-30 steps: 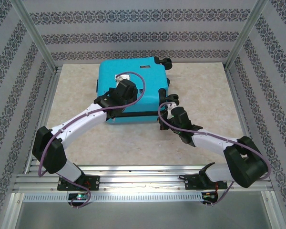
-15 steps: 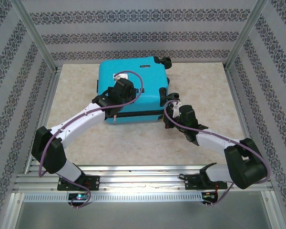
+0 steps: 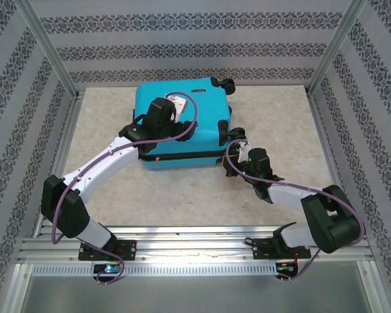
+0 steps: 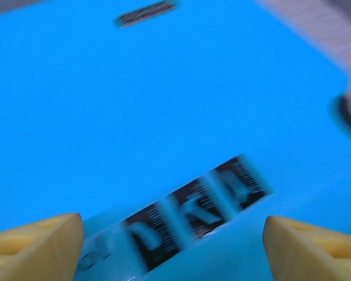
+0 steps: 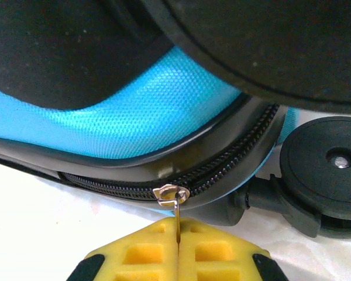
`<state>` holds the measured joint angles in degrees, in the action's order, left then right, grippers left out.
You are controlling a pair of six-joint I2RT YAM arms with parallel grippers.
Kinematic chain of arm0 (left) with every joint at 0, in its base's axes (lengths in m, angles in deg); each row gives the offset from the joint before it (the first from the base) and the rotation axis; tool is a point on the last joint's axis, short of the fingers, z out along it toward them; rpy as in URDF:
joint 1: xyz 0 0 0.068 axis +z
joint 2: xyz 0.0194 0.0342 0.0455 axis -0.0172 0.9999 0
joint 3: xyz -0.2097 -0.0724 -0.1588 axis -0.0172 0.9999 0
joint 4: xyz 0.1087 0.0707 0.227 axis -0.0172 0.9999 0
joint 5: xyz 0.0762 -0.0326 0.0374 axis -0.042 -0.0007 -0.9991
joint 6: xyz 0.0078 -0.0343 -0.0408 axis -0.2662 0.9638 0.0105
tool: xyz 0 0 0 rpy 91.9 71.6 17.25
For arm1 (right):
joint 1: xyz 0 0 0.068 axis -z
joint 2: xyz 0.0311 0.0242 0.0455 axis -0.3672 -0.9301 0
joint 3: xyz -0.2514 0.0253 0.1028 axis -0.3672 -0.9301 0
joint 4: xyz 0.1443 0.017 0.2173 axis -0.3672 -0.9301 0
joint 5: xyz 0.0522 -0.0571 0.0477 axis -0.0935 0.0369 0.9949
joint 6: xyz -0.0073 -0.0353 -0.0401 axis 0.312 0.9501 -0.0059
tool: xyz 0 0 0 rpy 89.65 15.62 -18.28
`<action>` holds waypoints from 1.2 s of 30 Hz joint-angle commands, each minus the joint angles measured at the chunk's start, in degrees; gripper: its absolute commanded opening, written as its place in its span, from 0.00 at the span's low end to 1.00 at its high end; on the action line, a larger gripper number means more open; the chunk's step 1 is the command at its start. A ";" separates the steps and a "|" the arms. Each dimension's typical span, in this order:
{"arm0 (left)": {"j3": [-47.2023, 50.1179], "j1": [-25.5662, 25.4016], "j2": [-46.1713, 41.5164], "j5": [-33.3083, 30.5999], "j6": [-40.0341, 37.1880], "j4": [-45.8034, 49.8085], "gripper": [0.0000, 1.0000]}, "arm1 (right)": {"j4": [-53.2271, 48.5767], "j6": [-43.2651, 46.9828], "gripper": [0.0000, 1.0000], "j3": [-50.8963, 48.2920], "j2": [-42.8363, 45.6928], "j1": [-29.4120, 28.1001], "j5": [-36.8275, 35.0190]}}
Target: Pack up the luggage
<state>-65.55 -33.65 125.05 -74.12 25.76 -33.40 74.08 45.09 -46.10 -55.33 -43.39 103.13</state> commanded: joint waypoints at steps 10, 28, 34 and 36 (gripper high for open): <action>-22.61 -3.80 15.51 24.34 -18.11 7.03 0.81 | 6.53 -13.13 0.00 -1.03 -2.70 0.88 -2.63; -64.49 -10.22 44.54 16.06 -32.20 35.69 0.75 | 6.96 -14.05 0.00 -2.53 0.54 1.25 3.24; -66.40 -10.31 45.62 16.50 -35.19 38.57 0.75 | 7.73 -14.79 0.00 -4.37 0.96 1.57 3.56; -66.40 -10.35 45.64 15.90 -36.13 39.14 0.75 | 7.82 -14.80 0.00 -4.56 1.00 1.73 3.64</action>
<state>-129.65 -44.01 170.82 -56.81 -7.07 1.12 80.96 31.02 -49.25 -55.68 -42.63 105.80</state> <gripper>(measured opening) 0.755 0.048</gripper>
